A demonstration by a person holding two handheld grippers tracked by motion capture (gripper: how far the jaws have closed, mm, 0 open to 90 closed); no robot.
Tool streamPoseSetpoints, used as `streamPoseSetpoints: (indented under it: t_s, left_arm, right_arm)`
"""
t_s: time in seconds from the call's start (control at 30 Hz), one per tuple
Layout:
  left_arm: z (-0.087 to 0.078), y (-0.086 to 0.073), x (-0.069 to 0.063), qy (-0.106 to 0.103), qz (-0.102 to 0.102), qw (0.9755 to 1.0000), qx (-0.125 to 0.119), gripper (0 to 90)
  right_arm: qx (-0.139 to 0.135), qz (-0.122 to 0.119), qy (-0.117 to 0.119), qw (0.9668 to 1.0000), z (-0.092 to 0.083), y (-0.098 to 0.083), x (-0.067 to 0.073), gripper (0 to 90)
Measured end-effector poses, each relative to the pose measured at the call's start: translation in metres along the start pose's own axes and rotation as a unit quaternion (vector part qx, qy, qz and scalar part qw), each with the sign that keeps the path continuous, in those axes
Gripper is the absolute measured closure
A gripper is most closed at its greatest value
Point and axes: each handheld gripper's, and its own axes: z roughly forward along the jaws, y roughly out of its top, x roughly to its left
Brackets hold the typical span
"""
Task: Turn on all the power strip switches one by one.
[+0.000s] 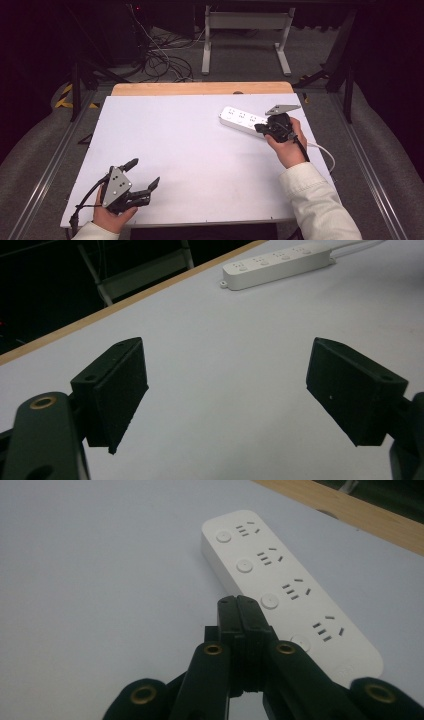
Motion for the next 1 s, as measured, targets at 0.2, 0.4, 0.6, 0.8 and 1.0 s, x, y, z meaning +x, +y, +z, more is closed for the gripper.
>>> streamPoseSetpoints:
  t_s: [0.2, 0.4, 0.6, 0.8, 1.0]
  left_arm:
    - [0.0, 0.0, 0.0, 0.001, 0.004, 1.0, 0.0, 17.0]
    - [0.001, 0.0, 0.001, 0.003, 0.005, 1.0, 0.001, 17.0]
    - [0.001, 0.0, 0.001, 0.003, 0.005, 1.0, 0.001, 17.0]
    - [0.001, 0.0, 0.001, 0.002, 0.003, 1.0, 0.001, 17.0]
    - [0.001, 0.0, 0.0, 0.002, 0.002, 1.0, 0.002, 17.0]
  right_arm:
    - [0.004, 0.018, -0.01, 0.9998, 0.008, -0.002, -0.012, 90.0]
    - [0.008, 0.03, -0.015, 0.9994, 0.016, -0.003, -0.022, 90.0]
    - [0.018, 0.03, -0.025, 0.9991, 0.025, -0.005, -0.029, 90.0]
    - [0.03, 0.034, -0.035, 0.9983, 0.032, -0.008, -0.035, 90.0]
    - [0.038, 0.038, -0.042, 0.9977, 0.039, -0.011, -0.04, 90.0]
